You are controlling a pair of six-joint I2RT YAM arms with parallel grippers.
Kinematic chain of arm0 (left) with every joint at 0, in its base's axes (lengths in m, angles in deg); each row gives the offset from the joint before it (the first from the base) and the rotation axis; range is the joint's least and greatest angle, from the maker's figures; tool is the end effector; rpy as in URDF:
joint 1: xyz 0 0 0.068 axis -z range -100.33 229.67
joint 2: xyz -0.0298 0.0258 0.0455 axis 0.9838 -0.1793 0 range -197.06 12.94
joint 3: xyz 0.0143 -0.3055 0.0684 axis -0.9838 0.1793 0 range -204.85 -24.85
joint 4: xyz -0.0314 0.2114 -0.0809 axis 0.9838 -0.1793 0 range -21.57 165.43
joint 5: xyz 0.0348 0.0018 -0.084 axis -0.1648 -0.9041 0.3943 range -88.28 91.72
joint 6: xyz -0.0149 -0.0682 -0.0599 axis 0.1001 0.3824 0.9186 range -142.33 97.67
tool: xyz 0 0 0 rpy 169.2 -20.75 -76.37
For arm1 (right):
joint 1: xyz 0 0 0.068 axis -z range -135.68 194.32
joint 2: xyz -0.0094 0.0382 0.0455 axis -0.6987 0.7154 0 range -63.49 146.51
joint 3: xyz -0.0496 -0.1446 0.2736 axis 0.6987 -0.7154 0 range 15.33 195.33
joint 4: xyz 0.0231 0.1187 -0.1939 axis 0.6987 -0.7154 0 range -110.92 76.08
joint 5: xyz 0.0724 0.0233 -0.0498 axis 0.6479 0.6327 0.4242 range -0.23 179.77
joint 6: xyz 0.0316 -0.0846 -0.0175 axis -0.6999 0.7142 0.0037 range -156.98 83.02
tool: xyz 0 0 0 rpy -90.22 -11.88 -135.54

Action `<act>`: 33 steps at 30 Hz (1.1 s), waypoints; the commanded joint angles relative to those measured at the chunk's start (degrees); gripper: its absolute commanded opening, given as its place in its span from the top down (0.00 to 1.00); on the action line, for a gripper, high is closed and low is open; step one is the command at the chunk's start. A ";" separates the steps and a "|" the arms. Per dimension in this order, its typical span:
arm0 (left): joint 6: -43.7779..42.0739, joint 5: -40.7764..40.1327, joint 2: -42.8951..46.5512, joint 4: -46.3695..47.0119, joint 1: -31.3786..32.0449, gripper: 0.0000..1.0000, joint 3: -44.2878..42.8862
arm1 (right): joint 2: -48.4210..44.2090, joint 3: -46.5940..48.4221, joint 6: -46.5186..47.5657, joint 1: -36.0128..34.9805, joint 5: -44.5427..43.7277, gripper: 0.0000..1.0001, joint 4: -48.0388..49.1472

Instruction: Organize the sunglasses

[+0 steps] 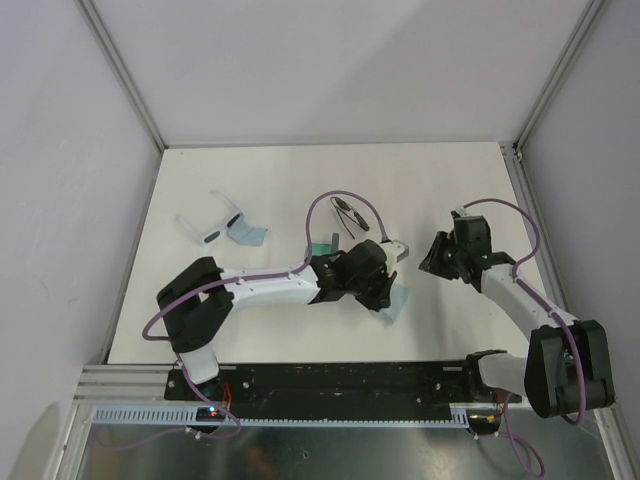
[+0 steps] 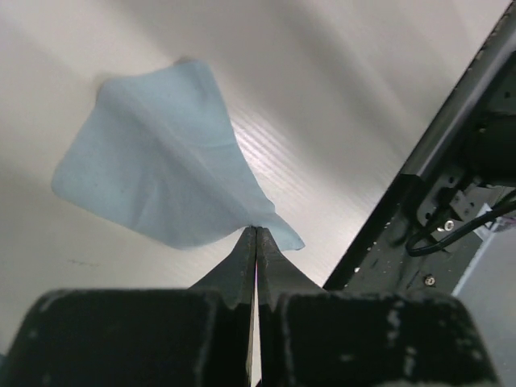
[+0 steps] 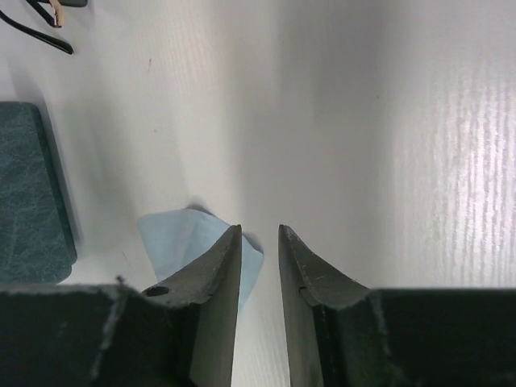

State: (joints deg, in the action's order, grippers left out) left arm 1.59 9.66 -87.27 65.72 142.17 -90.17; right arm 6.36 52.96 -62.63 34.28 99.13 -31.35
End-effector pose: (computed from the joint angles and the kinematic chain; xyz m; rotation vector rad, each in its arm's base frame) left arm 0.1705 -0.3524 0.2344 0.9027 2.3571 -0.8502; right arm 0.2187 0.0524 0.2211 0.2627 2.4659 0.4725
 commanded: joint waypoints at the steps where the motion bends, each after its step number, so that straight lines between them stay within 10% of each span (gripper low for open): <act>1: -0.73 3.21 2.14 0.44 0.56 1.00 -3.32 | -2.21 0.12 1.76 1.73 2.03 0.70 -1.67; 16: 1.67 11.95 -3.32 0.47 0.37 1.00 -19.07 | -6.99 0.16 2.02 8.90 3.69 0.67 -4.59; 22: 7.29 12.07 -0.10 2.29 -4.94 0.98 -9.63 | -7.84 0.16 2.30 9.51 4.67 0.62 -5.33; 28: 7.76 6.18 2.67 5.05 -12.86 0.29 5.42 | -6.36 0.15 2.66 7.62 4.95 0.52 -5.06; 33: 3.47 1.22 7.10 5.09 -14.91 0.26 7.27 | -5.63 0.17 2.65 3.51 2.78 0.51 -5.02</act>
State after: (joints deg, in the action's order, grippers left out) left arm 8.61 14.80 -87.14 68.01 127.20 -81.85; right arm 0.19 52.91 -60.81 40.46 103.02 -36.48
